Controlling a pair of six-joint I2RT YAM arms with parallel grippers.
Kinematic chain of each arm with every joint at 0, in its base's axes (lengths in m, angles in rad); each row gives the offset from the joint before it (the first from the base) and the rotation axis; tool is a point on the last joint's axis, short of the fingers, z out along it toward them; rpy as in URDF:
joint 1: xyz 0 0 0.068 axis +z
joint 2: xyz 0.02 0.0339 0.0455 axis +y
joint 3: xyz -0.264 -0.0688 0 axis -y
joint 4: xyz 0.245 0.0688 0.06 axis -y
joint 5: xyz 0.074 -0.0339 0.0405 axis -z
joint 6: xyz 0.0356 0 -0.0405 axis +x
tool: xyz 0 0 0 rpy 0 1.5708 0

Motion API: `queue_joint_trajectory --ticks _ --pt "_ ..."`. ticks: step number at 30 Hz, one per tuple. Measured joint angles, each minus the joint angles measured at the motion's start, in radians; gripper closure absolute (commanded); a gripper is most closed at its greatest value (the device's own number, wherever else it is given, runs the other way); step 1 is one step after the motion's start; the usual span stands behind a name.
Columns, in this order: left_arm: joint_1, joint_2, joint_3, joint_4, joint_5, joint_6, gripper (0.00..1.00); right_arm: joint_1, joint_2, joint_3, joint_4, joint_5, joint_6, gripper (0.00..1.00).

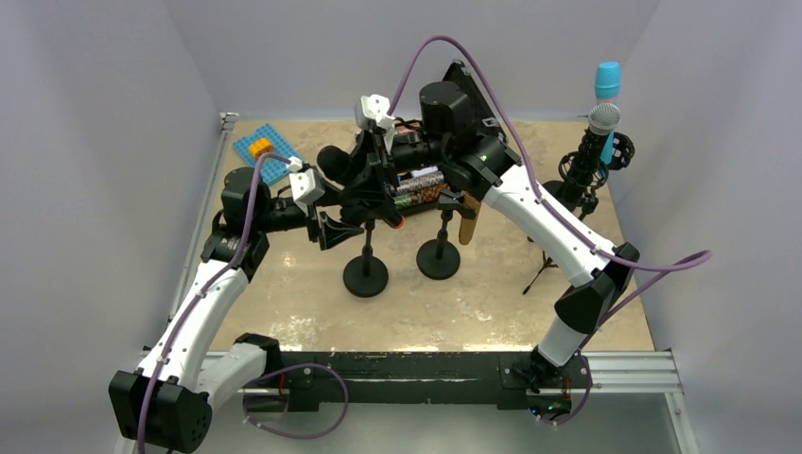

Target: Remove the microphone from the stand

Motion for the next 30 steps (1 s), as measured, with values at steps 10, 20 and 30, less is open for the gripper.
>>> queue_joint_trajectory --ticks 10,20,30 --pt "-0.005 0.0 -0.002 0.133 -0.005 -0.139 0.31 -0.002 0.01 0.0 0.003 -0.001 0.001 0.99" --pt "-0.005 -0.002 -0.002 0.12 -0.009 -0.139 0.27 -0.004 0.01 0.0 0.005 -0.001 0.008 0.99" --pt "-0.005 -0.003 -0.002 0.022 -0.01 -0.072 0.78 -0.008 0.011 0.0 0.009 -0.004 0.011 0.99"
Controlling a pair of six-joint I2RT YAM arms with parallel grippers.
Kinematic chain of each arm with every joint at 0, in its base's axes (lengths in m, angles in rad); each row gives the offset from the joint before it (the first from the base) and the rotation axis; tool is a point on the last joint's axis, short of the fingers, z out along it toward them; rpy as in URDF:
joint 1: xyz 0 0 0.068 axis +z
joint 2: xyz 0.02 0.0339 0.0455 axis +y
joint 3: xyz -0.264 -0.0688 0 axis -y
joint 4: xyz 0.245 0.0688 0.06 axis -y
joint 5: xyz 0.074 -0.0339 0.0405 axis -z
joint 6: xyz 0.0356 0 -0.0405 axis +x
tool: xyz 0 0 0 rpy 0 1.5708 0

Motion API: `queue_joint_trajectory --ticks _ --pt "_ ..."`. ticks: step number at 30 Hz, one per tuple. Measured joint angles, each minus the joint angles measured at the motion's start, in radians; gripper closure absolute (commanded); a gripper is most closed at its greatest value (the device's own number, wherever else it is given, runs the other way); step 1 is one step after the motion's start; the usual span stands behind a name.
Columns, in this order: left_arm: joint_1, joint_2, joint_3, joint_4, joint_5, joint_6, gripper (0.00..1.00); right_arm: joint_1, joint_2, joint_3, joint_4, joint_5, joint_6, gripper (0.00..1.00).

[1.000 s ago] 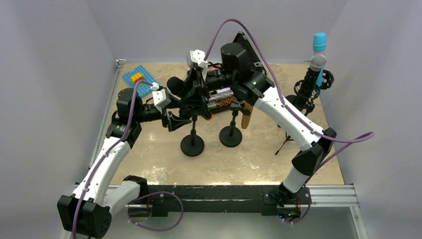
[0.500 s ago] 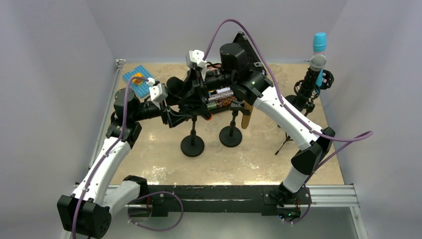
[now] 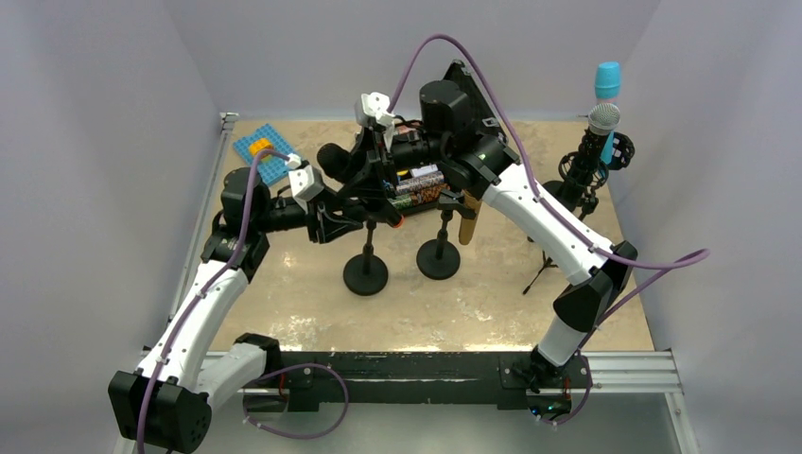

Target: Remove the microphone from the stand

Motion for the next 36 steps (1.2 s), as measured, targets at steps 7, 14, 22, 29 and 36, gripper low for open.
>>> queue_joint_trajectory --ticks 7,14,22,29,36 --pt "0.0 0.0 0.0 -0.018 0.008 -0.006 1.0 -0.001 0.0 0.011 0.037 -0.015 0.03 1.0" --pt "0.0 0.0 0.0 -0.018 0.007 0.005 1.0 -0.013 0.058 0.26 0.152 -0.022 0.256 1.0" --pt "0.0 -0.009 0.003 -0.032 -0.012 0.011 0.35 -0.015 -0.034 0.383 0.278 -0.011 0.336 1.0" --pt "0.0 -0.07 0.058 -0.183 -0.098 0.068 0.18 -0.031 -0.329 -0.019 0.199 0.122 0.134 1.0" --pt "0.0 -0.138 0.211 -0.346 -0.166 0.122 0.15 -0.087 -0.492 -0.204 0.066 0.242 0.014 1.0"
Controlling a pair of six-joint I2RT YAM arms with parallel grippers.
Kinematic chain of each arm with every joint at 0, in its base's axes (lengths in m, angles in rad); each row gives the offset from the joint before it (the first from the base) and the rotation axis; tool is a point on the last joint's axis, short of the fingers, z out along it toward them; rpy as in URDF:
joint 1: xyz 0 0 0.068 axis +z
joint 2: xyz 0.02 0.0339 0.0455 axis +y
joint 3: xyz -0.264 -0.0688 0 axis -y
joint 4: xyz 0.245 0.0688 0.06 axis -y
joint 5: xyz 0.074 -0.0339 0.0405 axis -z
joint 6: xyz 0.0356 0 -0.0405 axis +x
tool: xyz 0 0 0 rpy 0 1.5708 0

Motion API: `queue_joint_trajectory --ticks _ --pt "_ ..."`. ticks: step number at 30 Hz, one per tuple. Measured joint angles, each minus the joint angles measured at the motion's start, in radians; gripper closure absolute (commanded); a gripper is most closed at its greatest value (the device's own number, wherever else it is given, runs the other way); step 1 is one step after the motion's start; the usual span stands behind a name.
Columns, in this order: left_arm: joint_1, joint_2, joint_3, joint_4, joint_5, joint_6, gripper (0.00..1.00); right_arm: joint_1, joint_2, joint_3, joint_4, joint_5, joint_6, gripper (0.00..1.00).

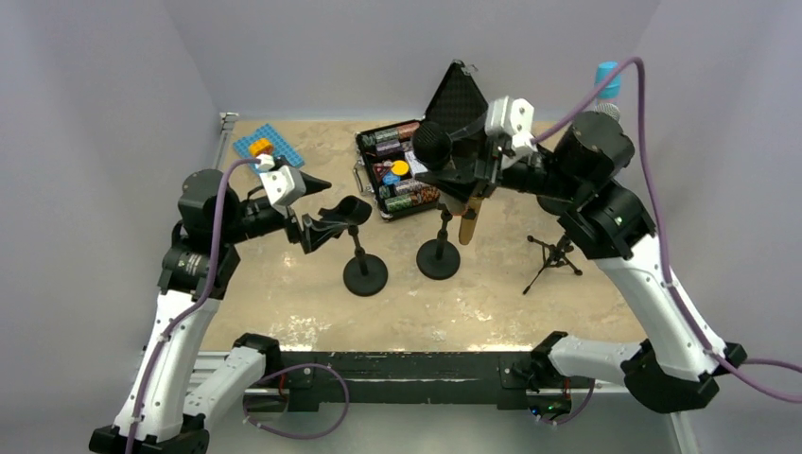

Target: Remove the microphone from the stand

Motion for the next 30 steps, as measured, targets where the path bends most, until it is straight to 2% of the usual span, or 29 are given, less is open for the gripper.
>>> queue_joint_trajectory --ticks 10,17,25,30 --pt "0.0 -0.042 0.291 -0.251 -0.044 0.098 0.16 -0.018 -0.349 -0.223 -0.259 0.051 -0.135 1.0" --pt "0.0 -0.087 0.349 -0.322 -0.082 0.142 0.16 -0.018 -0.532 -0.382 -0.537 0.063 -0.356 1.0" --pt "0.002 -0.23 0.329 -0.361 -0.126 0.145 0.14 -0.019 -0.534 -0.558 -0.856 0.179 -0.668 1.0" --pt "0.047 -0.324 0.312 -0.362 -0.118 0.144 0.14 -0.019 -0.552 -0.743 -0.946 0.277 -0.832 1.0"
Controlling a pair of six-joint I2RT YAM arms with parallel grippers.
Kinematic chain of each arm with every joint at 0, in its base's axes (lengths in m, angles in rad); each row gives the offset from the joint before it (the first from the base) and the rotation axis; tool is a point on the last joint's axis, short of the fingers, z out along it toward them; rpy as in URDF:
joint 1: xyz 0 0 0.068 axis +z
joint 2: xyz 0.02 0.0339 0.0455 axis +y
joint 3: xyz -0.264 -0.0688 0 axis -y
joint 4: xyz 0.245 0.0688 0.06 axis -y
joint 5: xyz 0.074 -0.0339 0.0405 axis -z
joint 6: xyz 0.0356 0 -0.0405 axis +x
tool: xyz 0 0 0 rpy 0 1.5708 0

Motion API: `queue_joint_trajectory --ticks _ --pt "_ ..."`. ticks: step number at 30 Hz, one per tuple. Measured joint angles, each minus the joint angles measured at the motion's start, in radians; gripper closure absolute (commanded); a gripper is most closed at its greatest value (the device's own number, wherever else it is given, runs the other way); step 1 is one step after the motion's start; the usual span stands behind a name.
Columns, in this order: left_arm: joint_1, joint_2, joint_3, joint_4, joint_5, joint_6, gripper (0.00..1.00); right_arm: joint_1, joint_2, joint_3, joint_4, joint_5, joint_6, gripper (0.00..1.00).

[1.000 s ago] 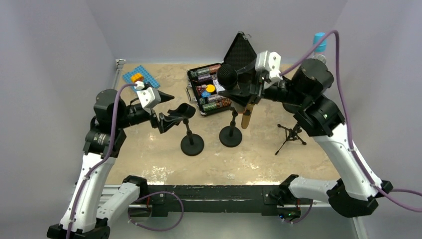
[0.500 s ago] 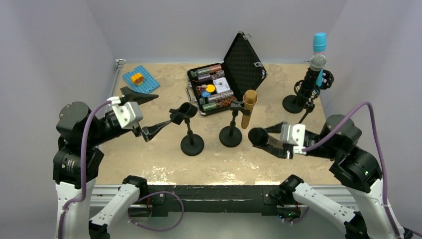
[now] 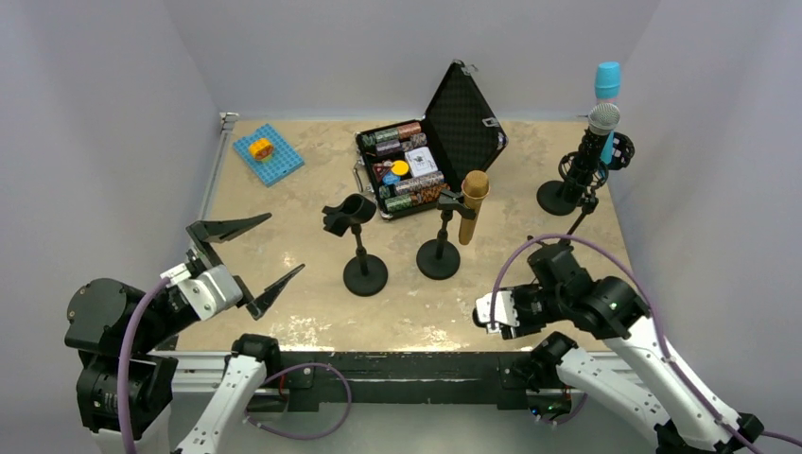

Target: Remove the microphone from the stand

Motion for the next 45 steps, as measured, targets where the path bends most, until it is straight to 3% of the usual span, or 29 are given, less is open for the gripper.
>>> queue_joint_trajectory --ticks 6,13,17,21,26,27,29,30,36,45 --pt "0.03 0.014 0.0 -0.012 -0.019 0.01 0.14 -0.016 -0.029 -0.265 0.012 0.089 -0.094 1.0" --pt "0.048 0.125 0.057 -0.15 -0.064 0.097 0.15 -0.121 0.028 -0.416 0.135 0.084 -0.183 1.0" --pt "0.052 0.2 0.091 -0.205 -0.108 0.145 0.15 -0.128 0.072 -0.454 0.181 0.061 -0.193 0.88" --pt "0.053 0.234 0.087 -0.202 -0.109 0.157 0.15 -0.129 0.141 -0.459 0.212 0.054 -0.184 0.61" --pt "0.053 0.214 0.036 -0.158 -0.069 0.116 0.15 -0.138 0.243 -0.46 0.251 0.042 -0.177 0.48" --pt "0.053 0.204 0.021 -0.144 -0.057 0.104 0.15 -0.143 0.258 -0.463 0.26 0.043 -0.177 0.42" --pt "0.053 0.186 -0.005 -0.121 -0.045 0.085 0.14 -0.153 0.283 -0.463 0.269 0.042 -0.179 0.19" --pt "0.053 0.178 -0.016 -0.108 -0.043 0.072 0.14 -0.157 0.297 -0.463 0.274 0.042 -0.18 0.13" --pt "0.053 0.175 -0.024 -0.047 -0.024 -0.013 0.14 -0.163 0.365 -0.452 0.273 0.039 -0.203 0.04" --pt "0.053 0.176 0.009 -0.08 0.008 -0.028 0.13 -0.163 0.343 -0.354 0.209 0.034 -0.202 0.01"
